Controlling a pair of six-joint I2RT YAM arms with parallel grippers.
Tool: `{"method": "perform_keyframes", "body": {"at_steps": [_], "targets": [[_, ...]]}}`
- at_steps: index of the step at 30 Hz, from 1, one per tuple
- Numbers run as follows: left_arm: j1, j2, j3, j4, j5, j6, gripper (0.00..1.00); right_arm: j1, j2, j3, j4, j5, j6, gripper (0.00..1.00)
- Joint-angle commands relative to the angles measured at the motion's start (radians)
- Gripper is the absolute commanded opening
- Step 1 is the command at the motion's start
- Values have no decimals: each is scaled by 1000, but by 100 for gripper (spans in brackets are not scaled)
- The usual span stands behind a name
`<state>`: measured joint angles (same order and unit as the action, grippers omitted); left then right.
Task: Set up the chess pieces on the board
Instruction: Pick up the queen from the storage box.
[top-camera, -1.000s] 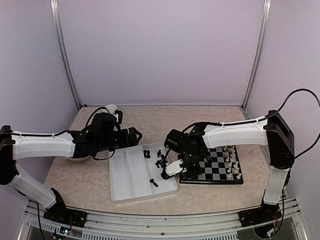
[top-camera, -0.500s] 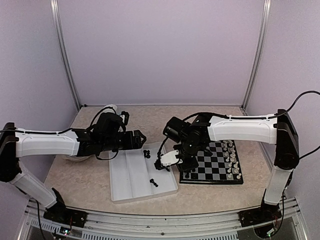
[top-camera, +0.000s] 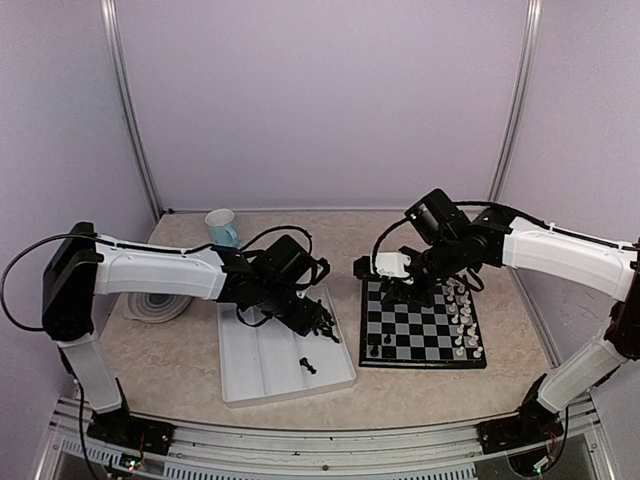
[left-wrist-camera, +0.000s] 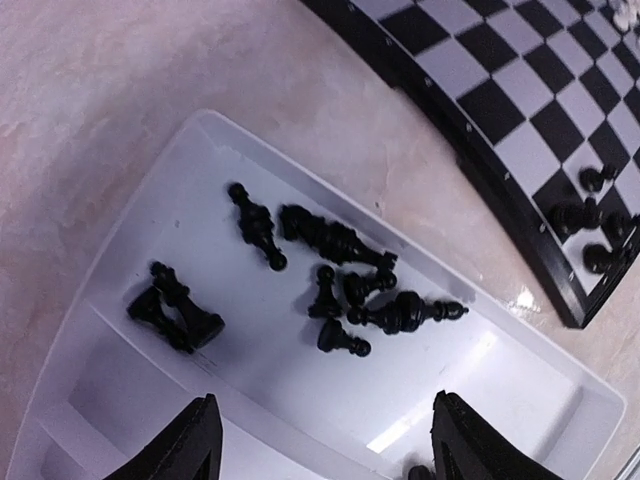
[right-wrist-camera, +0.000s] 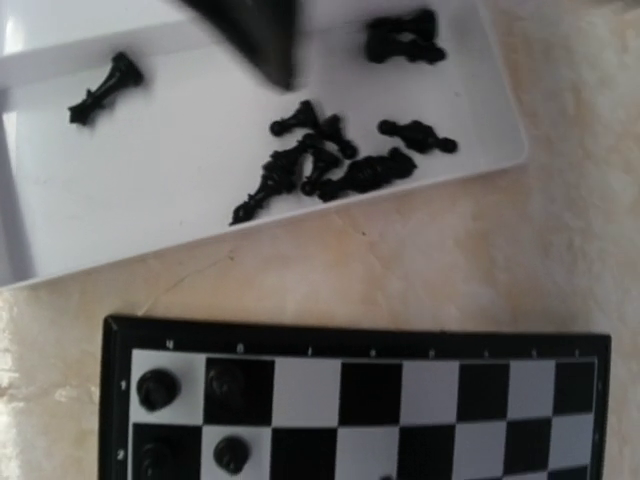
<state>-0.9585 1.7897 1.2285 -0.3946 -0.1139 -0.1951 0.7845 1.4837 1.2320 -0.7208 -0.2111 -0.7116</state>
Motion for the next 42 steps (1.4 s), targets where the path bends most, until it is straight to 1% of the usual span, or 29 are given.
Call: {"method": "perform_keyframes", "body": {"at_steps": [1, 5, 9, 13, 17, 24, 32, 35, 42], "targets": [[-83, 54, 42, -177, -7, 82, 71, -33, -76, -101, 90, -73, 42, 26], [-137, 62, 18, -185, -48, 82, 72, -49, -103, -143, 111, -89, 52, 26], [-133, 72, 26, -171, -80, 96, 72, -51, -92, -147, 121, -109, 54, 26], [-113, 80, 51, -166, -9, 173, 70, -52, -63, -135, 111, -119, 54, 26], [-129, 97, 63, -232, 11, 277, 68, -51, -71, -145, 115, -112, 54, 26], [-157, 148, 61, -300, -68, 360, 69, -52, -65, -152, 115, -112, 51, 26], [-191, 222, 108, -374, -188, 411, 69, -51, -45, -140, 109, -123, 51, 26], [-192, 251, 128, -383, -187, 420, 65, -52, -42, -137, 106, -120, 51, 26], [-193, 314, 215, -411, -125, 417, 55, -52, -37, -133, 99, -116, 50, 26]]}}
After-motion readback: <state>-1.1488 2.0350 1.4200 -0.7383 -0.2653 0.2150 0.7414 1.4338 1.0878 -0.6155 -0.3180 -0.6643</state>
